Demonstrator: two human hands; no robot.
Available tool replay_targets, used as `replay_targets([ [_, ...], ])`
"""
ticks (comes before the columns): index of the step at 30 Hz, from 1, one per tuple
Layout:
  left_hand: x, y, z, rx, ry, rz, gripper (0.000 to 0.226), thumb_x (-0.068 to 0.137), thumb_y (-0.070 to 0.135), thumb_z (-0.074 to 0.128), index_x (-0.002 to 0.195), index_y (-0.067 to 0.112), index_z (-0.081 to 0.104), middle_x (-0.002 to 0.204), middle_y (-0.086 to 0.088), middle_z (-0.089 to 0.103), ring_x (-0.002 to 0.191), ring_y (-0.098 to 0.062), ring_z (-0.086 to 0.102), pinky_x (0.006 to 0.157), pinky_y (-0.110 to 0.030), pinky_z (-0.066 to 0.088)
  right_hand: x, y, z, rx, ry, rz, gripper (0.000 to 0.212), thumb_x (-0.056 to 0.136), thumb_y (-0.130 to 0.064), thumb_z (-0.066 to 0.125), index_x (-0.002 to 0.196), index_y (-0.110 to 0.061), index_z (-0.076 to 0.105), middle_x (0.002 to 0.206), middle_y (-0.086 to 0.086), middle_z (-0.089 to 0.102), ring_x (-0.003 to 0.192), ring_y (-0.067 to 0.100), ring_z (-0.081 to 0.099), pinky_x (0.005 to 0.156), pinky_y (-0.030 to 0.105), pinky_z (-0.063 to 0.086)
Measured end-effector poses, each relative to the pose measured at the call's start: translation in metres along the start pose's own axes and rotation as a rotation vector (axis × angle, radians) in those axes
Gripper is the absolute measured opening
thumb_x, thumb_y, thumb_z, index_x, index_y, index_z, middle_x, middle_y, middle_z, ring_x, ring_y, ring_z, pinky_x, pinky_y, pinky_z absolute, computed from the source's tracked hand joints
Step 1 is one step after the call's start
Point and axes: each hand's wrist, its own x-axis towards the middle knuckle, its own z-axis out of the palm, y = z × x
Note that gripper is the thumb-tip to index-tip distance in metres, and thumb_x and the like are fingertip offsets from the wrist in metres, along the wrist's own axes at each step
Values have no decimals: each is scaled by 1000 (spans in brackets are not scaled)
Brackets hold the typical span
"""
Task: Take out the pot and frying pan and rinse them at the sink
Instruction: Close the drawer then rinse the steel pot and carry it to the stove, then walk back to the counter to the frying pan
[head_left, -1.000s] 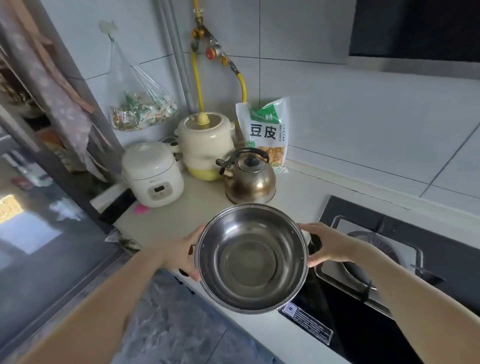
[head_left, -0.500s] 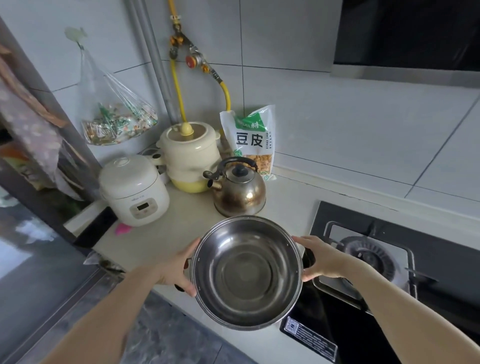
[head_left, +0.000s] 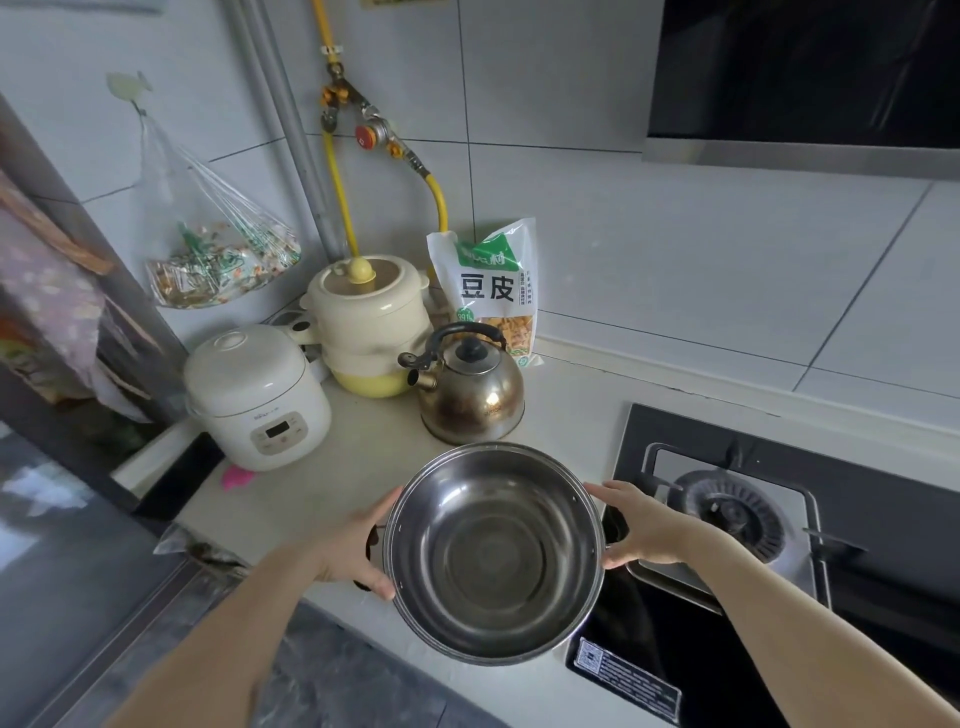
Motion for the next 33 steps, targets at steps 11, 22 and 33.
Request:
replay_targets([
  [11,-6,-2,5,16,33,-83,119,70,39,86,154,40,1,153,-11,29,141,-26,29,113,-36,28,-19,-10,7,-66,166,39,90,82,-33,77,155,-17,26,161,11,15,147,31,19,120,45,20],
  [22,-6,79,12,-100,1212,-264,75,89,42,65,143,-4,39,140,-31,43,133,-45,36,106,-57,32,-109,14,-28,40,1108,389,55,89,-37,66,130,-6,46,137,20,44,124,37,39,96,48,41],
  [33,20,265,33,23,1153,25,77,93,53,53,146,0,37,147,-29,37,137,-46,31,112,-56,24,-287,115,-58,82,1464,808,67,88,-50,62,129,0,45,134,28,47,122,43,41,100,53,38],
])
